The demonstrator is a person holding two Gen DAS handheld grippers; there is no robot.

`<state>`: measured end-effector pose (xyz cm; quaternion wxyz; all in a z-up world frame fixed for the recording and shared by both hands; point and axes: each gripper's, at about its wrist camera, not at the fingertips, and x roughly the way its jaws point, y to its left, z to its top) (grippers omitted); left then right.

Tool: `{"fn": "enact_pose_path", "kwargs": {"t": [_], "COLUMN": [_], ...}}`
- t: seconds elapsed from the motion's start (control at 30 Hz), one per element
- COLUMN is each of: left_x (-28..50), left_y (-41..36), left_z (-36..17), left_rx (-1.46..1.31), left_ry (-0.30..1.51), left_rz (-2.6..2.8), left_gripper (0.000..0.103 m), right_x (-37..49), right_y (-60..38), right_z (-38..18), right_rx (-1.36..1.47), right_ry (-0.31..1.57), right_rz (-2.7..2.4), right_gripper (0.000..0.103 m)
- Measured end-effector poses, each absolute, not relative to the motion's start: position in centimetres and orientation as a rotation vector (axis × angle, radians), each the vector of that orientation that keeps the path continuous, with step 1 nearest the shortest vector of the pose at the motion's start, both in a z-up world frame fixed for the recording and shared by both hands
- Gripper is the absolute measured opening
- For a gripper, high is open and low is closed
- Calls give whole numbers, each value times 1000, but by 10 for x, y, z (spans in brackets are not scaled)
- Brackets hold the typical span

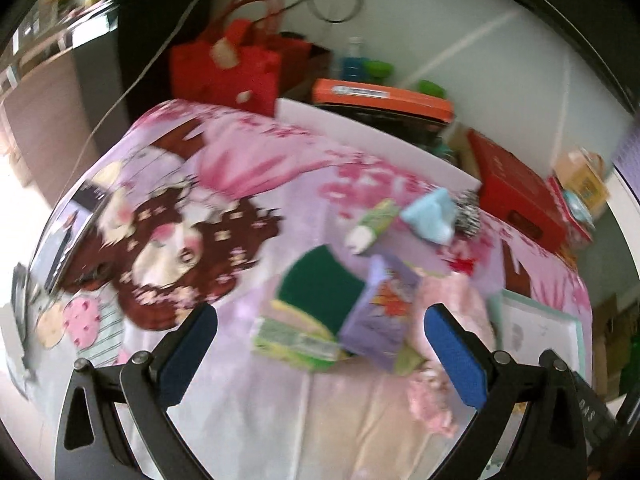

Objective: Organize soft objects
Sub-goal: 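Move both tools back toward the cloth items and sponge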

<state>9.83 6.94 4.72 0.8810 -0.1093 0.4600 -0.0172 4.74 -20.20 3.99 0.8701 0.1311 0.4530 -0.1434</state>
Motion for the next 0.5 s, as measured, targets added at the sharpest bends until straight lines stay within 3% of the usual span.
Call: {"fn": "enact_pose_path", "kwargs": {"t": [0.5], "left_x": [96], "left_y": [87], "left_z": [21], "left_rx": [-222], "left_ry": [1067], "left_rz": [-8], "left_gripper": [103], "right_x": [65], "right_y": [-124], "right_z": [7], "right_rx": [168], "right_ry": [1053], "right_rz": [-109], "right_gripper": [103]}}
